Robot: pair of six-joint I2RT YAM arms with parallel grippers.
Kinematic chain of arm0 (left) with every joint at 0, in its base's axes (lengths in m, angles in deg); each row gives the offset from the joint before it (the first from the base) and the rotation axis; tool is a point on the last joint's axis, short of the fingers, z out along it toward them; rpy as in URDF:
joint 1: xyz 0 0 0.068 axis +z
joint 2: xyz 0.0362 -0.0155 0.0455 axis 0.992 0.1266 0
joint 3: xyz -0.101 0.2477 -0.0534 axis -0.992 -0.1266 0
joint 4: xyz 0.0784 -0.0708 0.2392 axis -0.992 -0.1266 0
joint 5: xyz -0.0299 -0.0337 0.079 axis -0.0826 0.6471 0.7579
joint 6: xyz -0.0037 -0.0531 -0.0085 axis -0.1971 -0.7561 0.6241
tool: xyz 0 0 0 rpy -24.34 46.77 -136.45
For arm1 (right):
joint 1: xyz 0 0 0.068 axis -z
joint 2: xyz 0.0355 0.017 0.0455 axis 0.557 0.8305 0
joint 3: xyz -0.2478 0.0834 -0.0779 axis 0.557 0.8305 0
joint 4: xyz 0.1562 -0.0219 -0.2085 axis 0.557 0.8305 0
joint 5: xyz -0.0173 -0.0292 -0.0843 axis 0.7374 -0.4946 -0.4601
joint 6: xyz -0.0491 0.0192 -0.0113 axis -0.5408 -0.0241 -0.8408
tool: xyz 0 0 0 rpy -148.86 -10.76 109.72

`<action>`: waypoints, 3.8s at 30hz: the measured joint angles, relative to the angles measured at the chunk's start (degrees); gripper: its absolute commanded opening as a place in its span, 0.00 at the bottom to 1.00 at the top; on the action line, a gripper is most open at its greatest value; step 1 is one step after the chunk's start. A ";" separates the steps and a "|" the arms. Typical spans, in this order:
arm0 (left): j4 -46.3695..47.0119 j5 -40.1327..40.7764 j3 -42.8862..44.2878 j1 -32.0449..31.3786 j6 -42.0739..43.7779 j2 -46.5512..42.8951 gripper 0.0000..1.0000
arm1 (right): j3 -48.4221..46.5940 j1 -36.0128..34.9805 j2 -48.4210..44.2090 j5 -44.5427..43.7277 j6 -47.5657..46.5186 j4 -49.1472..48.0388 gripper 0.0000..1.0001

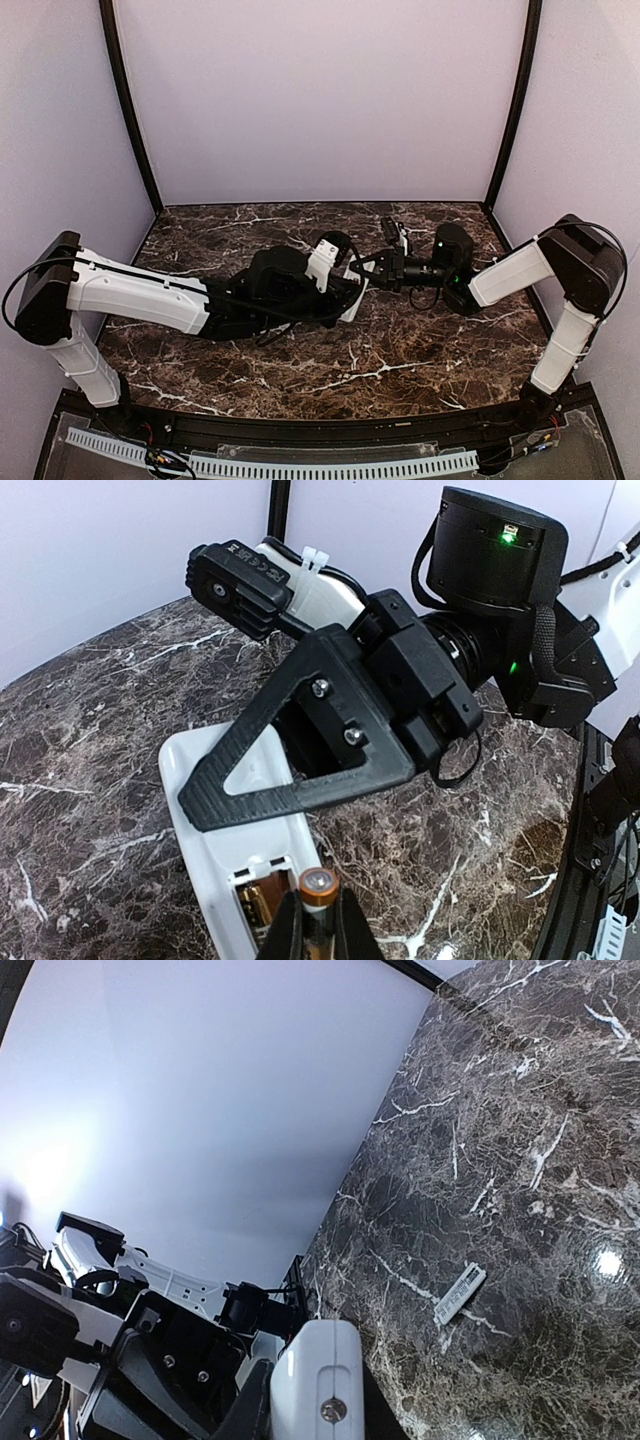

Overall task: Load the batteries into the remote control
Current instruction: Place the battery in the battery compartment, then load the battery into the battery compartment.

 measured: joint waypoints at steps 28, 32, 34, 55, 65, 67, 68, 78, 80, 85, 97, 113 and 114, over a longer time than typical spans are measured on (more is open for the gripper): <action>0.28 2.86 1.11 -0.39 0.85 2.21 0.12 | 0.42 0.02 0.35 0.02 2.78 -3.56 0.00; 0.28 2.75 1.11 -0.39 1.11 2.21 0.24 | 0.42 0.02 0.35 0.02 2.93 -3.61 0.00; 0.26 2.69 1.16 -0.39 1.29 2.25 0.27 | 0.42 0.00 0.33 -0.02 2.93 -3.69 0.00; -2.45 2.91 1.20 -0.63 7.63 -1.99 0.82 | 0.39 0.00 0.92 1.92 1.77 -2.34 0.00; -10.97 -3.06 0.63 -0.57 24.83 -12.68 0.70 | 0.24 0.00 0.92 5.33 -0.24 0.81 0.00; -13.51 -5.46 0.63 -0.57 29.33 -14.62 0.64 | 0.11 -0.11 0.92 6.08 -1.09 2.10 0.00; -14.69 -6.73 0.63 -0.57 31.87 -15.28 0.63 | 0.00 -0.22 0.92 6.47 -1.51 2.80 0.00; -22.25 -14.19 -0.83 -0.57 47.06 -13.29 0.43 | -1.51 -3.67 0.92 7.89 -6.51 10.86 0.00; -23.21 -14.47 -0.83 -0.57 48.54 -12.00 0.42 | -2.08 -4.04 0.92 7.87 -7.30 12.48 0.00; -24.94 -14.60 -0.37 -0.57 50.95 -9.22 0.37 | -3.69 -5.07 0.92 7.85 -9.14 15.72 0.00; -26.88 -14.78 2.29 -0.57 53.81 -6.32 0.28 | -5.95 -6.49 0.92 7.61 -12.39 21.00 0.00; -26.82 -13.38 2.36 -0.57 54.27 -5.33 0.24 | -6.97 -7.69 0.92 6.75 -15.10 24.46 0.00; -26.80 -13.33 2.36 -0.57 54.27 -5.29 0.24 | -7.06 -7.72 0.92 6.71 -15.17 24.63 0.00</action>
